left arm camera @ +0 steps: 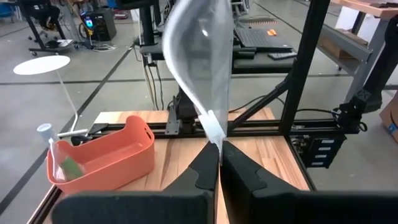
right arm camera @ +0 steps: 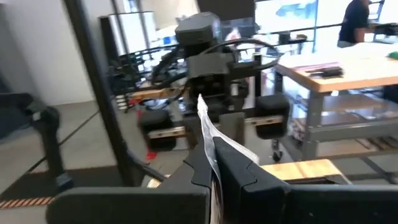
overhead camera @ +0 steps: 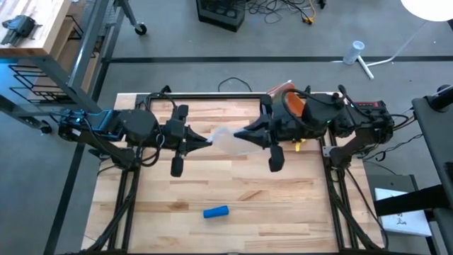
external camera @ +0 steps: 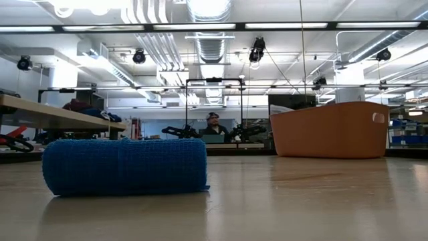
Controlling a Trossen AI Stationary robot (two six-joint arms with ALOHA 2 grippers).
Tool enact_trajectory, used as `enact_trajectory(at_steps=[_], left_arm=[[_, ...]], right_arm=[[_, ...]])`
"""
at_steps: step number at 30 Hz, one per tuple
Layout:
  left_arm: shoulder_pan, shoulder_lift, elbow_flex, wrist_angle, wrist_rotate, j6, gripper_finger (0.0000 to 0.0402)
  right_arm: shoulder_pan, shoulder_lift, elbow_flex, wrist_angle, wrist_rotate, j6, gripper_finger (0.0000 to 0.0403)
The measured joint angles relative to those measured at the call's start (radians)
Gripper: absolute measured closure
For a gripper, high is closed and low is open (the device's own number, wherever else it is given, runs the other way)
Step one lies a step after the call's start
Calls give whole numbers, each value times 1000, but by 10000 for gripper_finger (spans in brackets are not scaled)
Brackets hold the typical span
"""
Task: Roll bandage
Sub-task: Open the transparent zip bag
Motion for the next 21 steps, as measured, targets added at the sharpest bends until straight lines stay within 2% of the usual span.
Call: enact_trajectory(at_steps=[6,12,17,21], left_arm=[[0,0,0,-2,-7,0,394],[3,17,-1,-2,-1,4,393],[4,39,-1,0,106,50,393],[7,56,-1,0,116,22,393]], right_arm=[[0,0,3,17,-120,-8,403],[6,0,8,14,-147,-8,403],[12,0,8,3,-166,0,403],[15,0,8,-26,-178,28,403]])
